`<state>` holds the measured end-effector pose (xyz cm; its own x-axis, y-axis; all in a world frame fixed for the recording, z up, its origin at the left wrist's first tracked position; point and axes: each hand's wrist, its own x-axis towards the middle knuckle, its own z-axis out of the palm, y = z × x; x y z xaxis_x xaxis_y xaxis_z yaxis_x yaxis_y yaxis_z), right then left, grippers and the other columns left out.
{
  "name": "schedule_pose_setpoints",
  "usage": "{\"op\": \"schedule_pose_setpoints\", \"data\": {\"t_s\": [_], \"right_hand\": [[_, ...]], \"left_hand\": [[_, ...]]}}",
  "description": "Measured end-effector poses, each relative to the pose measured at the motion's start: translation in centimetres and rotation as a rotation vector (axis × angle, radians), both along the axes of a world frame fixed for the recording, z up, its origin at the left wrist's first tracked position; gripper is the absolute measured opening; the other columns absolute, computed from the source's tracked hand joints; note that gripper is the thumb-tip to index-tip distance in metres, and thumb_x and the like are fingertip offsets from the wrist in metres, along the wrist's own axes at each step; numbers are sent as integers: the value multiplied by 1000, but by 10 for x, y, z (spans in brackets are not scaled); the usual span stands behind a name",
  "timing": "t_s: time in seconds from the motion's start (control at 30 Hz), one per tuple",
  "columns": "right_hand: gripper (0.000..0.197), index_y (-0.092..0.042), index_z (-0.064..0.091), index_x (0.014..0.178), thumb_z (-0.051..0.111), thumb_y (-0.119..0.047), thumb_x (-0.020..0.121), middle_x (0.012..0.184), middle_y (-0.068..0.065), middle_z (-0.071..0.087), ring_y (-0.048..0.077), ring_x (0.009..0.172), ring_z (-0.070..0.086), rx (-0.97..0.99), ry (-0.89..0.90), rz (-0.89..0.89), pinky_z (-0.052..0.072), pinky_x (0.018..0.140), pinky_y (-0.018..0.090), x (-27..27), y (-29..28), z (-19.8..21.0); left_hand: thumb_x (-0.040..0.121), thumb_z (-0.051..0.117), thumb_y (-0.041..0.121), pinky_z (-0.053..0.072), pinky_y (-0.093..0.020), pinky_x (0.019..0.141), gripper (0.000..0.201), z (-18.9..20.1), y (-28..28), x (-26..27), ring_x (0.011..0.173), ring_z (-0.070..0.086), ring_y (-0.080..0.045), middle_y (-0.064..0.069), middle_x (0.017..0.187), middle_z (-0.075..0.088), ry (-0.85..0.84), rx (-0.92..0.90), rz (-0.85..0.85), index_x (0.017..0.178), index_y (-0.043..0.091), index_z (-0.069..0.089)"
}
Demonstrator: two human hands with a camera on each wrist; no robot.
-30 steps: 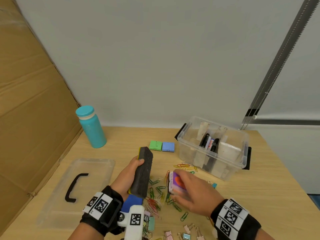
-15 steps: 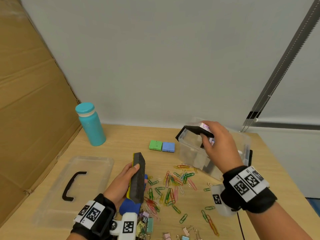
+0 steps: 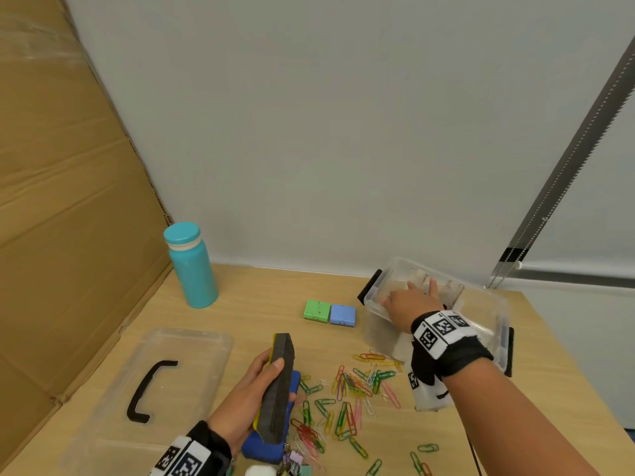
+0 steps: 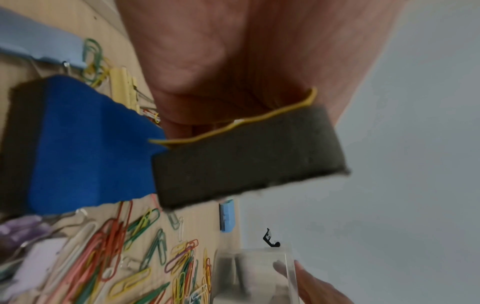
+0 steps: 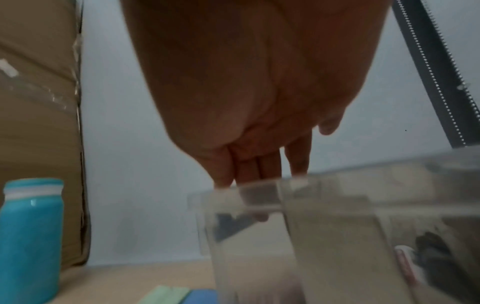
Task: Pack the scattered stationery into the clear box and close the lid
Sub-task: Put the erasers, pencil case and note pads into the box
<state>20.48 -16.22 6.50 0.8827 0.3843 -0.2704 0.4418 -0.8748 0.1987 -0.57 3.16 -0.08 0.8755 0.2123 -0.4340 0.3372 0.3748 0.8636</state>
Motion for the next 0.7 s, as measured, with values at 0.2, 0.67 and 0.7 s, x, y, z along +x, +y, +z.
{"op": "schedule_pose_setpoints", "data": {"t_s": [0.2, 0.67, 0.7], "right_hand": [[40, -29, 52, 130, 25, -32, 100, 149, -6, 38, 17, 145, 17, 496, -143, 81, -4, 116, 48, -26, -18, 3], [42, -40, 54, 118, 59, -55, 78, 118, -7, 61, 20, 100, 65, 1189, 632, 114, 51, 92, 47, -103, -27, -23], [38, -40, 56, 111, 59, -56, 77, 114, -6, 62, 24, 100, 64, 1204, 617, 109, 50, 92, 49, -102, -29, -22]], "left_hand": [[92, 54, 27, 56, -29, 69, 36, 6, -3, -2, 88, 72, -27, -6, 115, 66, -16, 43, -28, 127, 28, 48], [94, 47, 33, 52, -19, 83, 26, 40, -45, 4, 98, 69, -8, 4, 104, 74, -86, 227, -323, 103, 27, 70], [96, 44, 31, 51, -18, 84, 27, 40, -41, 4, 100, 67, -7, 3, 108, 73, -108, 281, -320, 107, 25, 69]]}}
